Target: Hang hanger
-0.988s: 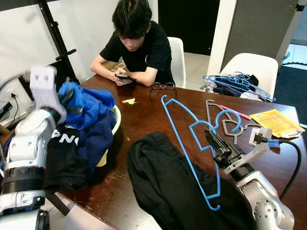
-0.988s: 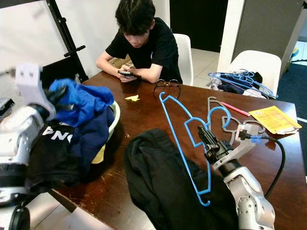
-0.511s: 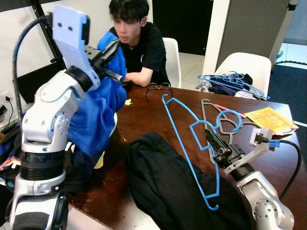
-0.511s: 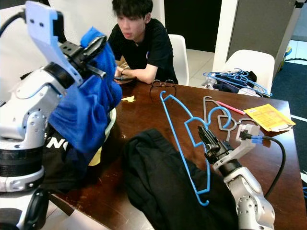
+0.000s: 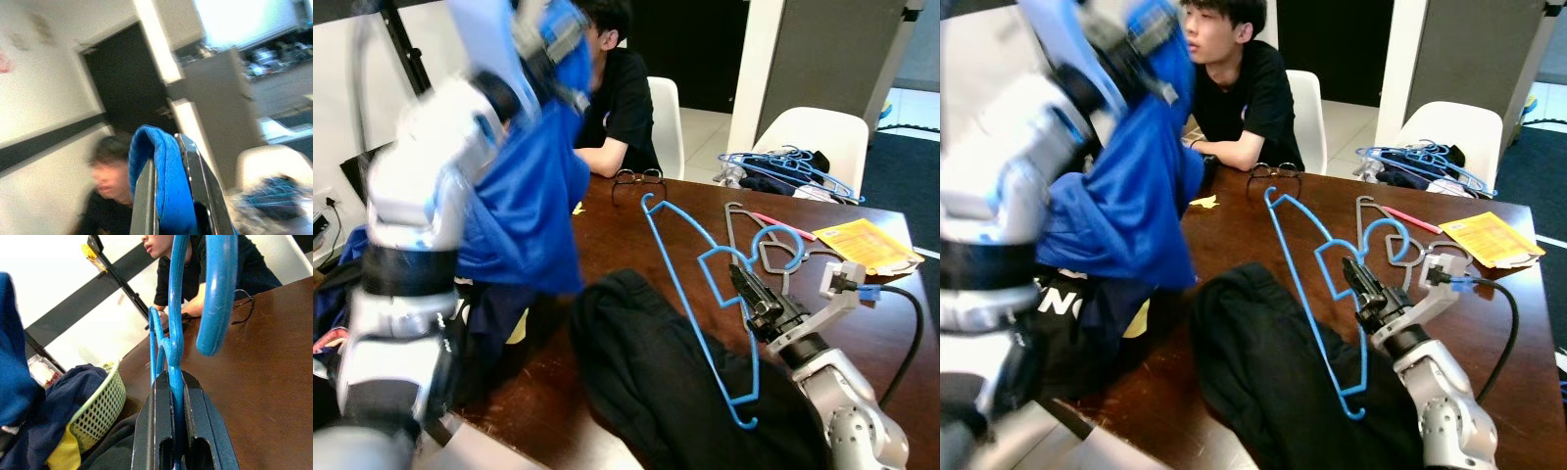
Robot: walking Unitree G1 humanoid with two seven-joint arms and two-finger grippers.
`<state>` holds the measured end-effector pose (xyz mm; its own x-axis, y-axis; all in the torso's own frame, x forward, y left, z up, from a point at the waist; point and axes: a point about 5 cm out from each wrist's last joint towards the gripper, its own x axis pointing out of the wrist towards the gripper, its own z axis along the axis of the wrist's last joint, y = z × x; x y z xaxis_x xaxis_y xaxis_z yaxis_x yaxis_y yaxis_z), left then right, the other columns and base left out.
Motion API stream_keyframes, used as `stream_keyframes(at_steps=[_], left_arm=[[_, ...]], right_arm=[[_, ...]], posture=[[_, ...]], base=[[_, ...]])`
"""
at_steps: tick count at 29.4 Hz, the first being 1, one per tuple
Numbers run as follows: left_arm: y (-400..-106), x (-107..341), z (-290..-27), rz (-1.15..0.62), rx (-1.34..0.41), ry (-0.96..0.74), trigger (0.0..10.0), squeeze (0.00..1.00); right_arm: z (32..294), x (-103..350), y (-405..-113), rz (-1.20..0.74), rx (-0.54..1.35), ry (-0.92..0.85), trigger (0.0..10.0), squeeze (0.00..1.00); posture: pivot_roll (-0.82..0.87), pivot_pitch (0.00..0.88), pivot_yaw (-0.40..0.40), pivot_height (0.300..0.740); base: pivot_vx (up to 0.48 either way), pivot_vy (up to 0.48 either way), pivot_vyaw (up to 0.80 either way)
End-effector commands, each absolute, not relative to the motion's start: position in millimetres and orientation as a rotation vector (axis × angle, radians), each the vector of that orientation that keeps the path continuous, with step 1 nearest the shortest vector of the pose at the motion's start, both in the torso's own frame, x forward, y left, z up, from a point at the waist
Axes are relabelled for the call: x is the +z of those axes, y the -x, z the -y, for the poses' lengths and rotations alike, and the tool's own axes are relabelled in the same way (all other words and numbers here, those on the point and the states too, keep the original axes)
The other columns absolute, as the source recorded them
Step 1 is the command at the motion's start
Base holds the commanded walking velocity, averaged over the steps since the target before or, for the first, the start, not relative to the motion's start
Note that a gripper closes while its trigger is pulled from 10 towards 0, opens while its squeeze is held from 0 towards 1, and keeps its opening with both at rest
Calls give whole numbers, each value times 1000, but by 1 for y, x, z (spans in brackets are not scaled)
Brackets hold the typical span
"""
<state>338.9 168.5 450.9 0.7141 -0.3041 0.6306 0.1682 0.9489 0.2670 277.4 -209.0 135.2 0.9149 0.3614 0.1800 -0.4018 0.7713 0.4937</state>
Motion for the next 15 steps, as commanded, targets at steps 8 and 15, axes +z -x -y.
stream_keyframes(at_steps=[8, 15], left_arm=[[-322, 502, -215, 895, 191, -286, 4784, 0], [-341, 493, -187, 892, 185, -370, 10000, 0]], right_arm=[[205, 133, -279, 86, 407, -575, 10000, 0], [206, 132, -280, 80, 409, -574, 10000, 0]], posture=[[-42, 0, 90, 731], [-43, 0, 82, 731]], base=[[0, 0, 0], [0, 0, 0]])
